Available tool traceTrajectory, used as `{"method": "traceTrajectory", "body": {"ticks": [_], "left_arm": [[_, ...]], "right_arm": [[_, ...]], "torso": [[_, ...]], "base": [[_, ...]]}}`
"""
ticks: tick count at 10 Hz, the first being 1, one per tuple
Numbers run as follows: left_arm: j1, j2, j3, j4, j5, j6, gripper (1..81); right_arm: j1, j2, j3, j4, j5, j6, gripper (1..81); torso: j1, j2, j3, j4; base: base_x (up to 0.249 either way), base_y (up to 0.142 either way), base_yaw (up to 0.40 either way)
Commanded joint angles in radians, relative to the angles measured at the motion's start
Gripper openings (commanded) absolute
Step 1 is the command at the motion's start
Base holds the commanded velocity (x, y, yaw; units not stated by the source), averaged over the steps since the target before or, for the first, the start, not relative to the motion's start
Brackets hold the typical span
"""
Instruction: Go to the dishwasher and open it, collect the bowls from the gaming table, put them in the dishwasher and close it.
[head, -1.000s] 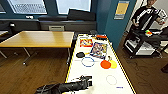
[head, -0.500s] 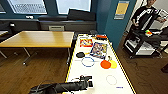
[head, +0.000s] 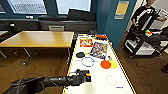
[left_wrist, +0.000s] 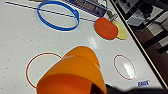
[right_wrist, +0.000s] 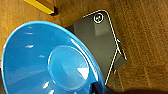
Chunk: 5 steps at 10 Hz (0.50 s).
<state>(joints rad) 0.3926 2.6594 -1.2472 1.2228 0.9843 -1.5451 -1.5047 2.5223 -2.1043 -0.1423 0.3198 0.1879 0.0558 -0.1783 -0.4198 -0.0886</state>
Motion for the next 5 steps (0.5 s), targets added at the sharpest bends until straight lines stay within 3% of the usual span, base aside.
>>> {"method": "traceTrajectory", "body": {"ticks": [1, 3, 5], "left_arm": [[-0.129, -0.306, 0.357, 0.007, -0.062, 0.030, 1.0], [-0.048, -0.445, 0.471, 0.014, -0.094, 0.086, 1.0], [0.060, -0.585, 0.503, 0.024, -0.194, 0.137, 1.0]], "right_arm": [[0.002, -0.041, 0.014, -0.020, -0.048, 0.001, 1.0], [-0.009, -0.043, 0.008, -0.022, -0.048, 0.001, 1.0], [-0.022, -0.041, 0.004, -0.025, -0.048, -0.001, 1.0]], "torso": [[0.000, 0.000, 0.000, 0.000], [0.000, 0.000, 0.000, 0.000], [0.000, 0.000, 0.000, 0.000]], "base": [[0.000, 0.000, 0.000], [0.000, 0.000, 0.000], [0.000, 0.000, 0.000]]}}
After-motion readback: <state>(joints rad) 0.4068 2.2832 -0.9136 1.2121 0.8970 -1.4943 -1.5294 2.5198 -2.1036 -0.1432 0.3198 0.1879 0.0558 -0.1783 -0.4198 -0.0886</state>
